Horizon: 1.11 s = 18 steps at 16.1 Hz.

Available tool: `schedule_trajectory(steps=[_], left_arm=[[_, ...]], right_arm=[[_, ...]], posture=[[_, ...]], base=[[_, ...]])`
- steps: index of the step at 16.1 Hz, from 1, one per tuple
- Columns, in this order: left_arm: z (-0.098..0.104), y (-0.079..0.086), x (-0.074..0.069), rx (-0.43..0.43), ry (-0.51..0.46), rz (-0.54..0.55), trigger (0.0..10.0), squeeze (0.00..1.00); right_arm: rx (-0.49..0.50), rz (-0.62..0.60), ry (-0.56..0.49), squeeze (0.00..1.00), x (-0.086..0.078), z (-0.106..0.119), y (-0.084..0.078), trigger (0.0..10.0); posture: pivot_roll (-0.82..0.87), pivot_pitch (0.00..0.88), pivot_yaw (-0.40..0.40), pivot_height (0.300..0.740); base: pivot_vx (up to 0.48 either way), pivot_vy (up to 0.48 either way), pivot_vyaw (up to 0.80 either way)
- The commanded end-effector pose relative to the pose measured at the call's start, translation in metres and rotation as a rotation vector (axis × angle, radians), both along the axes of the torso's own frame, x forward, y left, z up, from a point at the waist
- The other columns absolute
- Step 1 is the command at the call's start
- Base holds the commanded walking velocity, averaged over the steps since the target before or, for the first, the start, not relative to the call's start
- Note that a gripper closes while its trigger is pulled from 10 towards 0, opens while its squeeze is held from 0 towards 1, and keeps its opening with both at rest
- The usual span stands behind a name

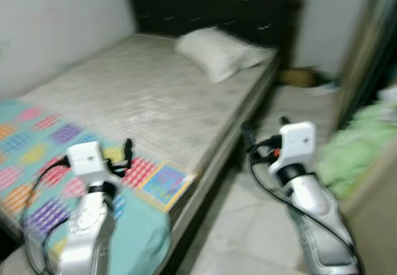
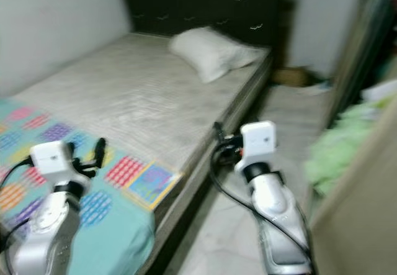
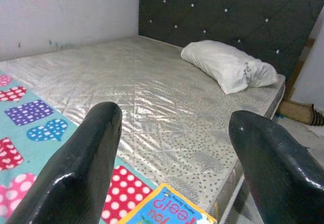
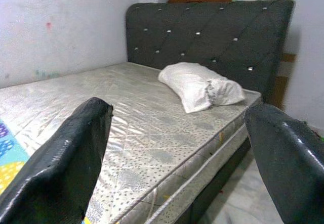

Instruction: Clean up the room

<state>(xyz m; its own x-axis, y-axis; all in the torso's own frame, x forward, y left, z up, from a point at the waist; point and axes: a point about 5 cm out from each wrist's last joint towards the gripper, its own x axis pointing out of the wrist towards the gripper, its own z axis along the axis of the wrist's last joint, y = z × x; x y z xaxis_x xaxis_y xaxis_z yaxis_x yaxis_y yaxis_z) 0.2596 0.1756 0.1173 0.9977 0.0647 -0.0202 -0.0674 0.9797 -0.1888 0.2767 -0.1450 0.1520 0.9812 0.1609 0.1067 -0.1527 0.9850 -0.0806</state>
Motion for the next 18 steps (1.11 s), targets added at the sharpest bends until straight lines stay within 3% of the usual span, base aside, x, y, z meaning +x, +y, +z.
schedule_trajectory(steps=[1,18], left_arm=[[0.0013,0.0065,0.0008,0.024,-0.002,0.024,10.0,0.0],[0.0046,0.0024,0.007,0.031,-0.016,0.004,10.0,0.0]], right_arm=[[0.021,0.013,-0.018,0.0,0.0027,0.0038,0.0058,10.0],[0.011,0.035,-0.048,0.0,0.0079,0.0068,0.0096,10.0]], posture=[[-0.07,0.0,0.057,0.74],[-0.07,0.0,0.057,0.74]], base=[[0.0,0.0,0.8],[0.0,0.0,0.8]])
